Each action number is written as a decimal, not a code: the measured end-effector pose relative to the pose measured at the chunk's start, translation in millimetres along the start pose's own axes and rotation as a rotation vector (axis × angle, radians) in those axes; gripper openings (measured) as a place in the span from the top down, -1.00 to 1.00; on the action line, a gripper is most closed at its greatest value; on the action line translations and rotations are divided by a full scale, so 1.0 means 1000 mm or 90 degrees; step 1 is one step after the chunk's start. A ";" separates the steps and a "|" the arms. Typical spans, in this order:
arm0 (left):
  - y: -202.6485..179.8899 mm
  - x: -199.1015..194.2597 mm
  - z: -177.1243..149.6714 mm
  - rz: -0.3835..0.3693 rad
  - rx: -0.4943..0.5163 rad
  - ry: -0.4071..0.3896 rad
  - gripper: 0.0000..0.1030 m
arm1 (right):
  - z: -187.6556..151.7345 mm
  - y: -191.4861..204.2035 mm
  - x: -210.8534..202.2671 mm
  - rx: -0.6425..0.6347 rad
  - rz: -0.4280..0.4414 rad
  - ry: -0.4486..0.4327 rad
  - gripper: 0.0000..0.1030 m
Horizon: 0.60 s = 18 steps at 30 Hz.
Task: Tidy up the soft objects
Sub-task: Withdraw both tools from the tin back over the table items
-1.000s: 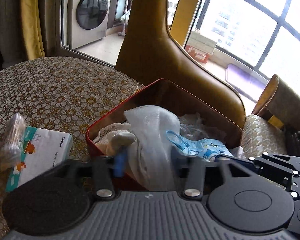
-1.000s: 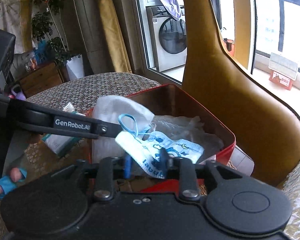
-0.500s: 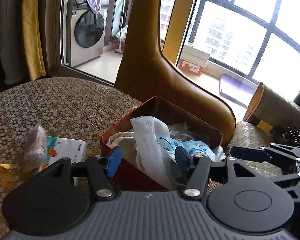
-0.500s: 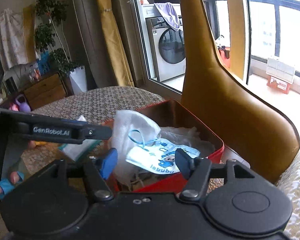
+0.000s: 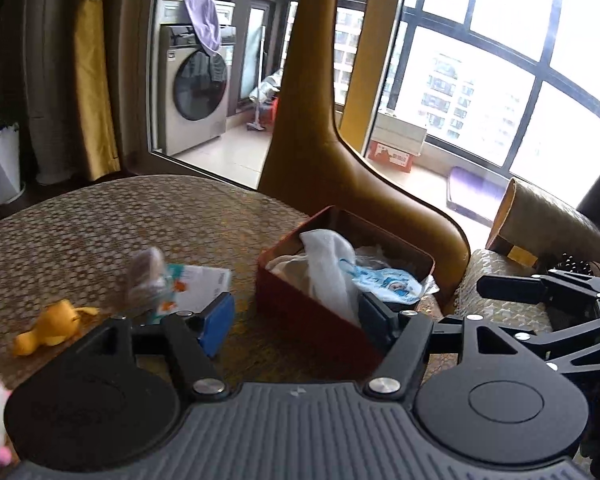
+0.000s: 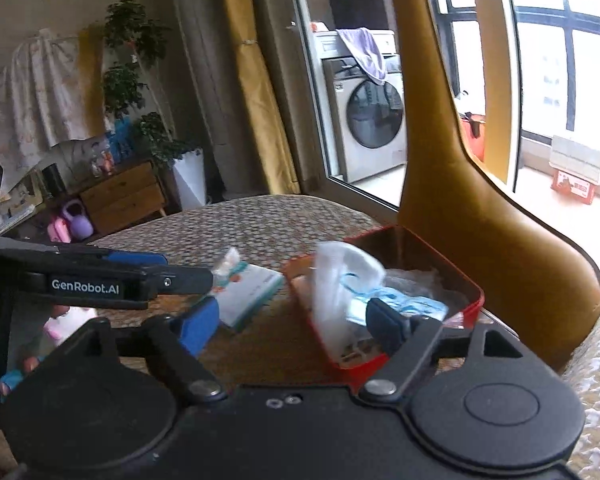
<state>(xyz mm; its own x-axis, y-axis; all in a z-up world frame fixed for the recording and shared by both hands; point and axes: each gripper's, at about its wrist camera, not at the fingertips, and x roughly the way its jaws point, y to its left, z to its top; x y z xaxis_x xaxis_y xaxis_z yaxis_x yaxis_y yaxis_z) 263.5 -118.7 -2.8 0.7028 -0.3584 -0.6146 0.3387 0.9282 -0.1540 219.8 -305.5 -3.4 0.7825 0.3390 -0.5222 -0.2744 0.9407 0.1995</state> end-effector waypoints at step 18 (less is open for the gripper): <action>0.077 -0.081 -0.033 0.067 -0.016 -0.023 -0.72 | 0.003 0.087 0.010 -0.009 0.077 0.014 -0.99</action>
<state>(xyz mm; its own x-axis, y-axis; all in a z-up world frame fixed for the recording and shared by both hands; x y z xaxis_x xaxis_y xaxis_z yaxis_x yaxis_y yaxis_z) 212.6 -14.7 9.3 0.7557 -0.2619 -0.6002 0.2462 0.9629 -0.1102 205.8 -220.2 11.2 0.7311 0.4500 -0.5128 -0.3740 0.8930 0.2505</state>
